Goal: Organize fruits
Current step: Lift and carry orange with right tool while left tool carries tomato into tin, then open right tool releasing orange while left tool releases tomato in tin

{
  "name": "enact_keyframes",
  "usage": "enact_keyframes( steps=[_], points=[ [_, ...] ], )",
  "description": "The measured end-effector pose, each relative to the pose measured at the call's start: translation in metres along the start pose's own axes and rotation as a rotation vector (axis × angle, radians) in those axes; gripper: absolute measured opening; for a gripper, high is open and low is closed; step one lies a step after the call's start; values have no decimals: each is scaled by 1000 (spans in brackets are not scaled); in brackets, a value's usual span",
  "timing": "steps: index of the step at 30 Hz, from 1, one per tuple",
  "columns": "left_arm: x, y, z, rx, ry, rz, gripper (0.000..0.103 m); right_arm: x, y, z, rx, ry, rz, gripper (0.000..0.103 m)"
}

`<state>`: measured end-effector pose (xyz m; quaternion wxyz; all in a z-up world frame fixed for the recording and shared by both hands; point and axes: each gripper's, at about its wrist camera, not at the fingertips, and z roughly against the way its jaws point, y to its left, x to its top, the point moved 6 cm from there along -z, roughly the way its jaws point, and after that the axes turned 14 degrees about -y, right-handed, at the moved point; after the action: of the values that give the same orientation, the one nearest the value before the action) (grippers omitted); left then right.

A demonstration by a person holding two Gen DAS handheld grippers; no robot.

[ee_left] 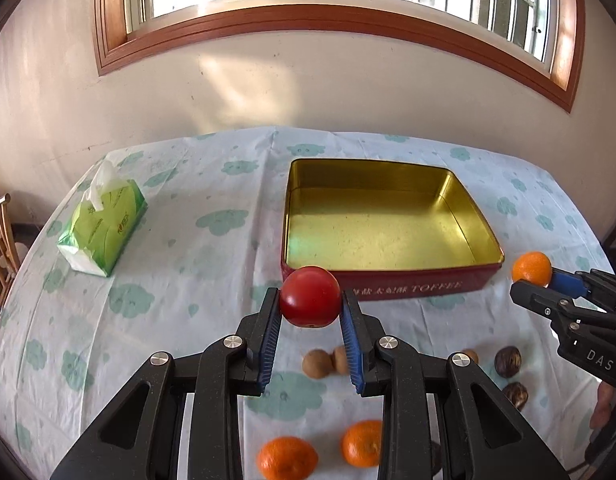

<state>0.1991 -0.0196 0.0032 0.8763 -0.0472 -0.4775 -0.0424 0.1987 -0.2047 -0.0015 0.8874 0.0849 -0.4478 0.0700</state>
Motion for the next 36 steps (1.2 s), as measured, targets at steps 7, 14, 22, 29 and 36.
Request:
enact_keyframes(
  steps=[7, 14, 22, 29, 36],
  points=[
    [18, -4, -50, -3, 28, -32, 31, 22, -6, -43, -16, 34, 19, 38],
    [12, -9, -95, 0, 101, -41, 31, 24, -12, -83, -33, 86, 0, 38],
    [2, -15, -122, -8, 151, -58, 31, 13, -16, -105, -41, 128, -5, 38],
    [-1, -17, -133, -4, 167, -64, 31, 9, -16, -112, -52, 134, 12, 39],
    [-5, -21, -135, -2, 175, -74, 31, 7, -13, -113, -42, 139, 6, 39]
  ],
)
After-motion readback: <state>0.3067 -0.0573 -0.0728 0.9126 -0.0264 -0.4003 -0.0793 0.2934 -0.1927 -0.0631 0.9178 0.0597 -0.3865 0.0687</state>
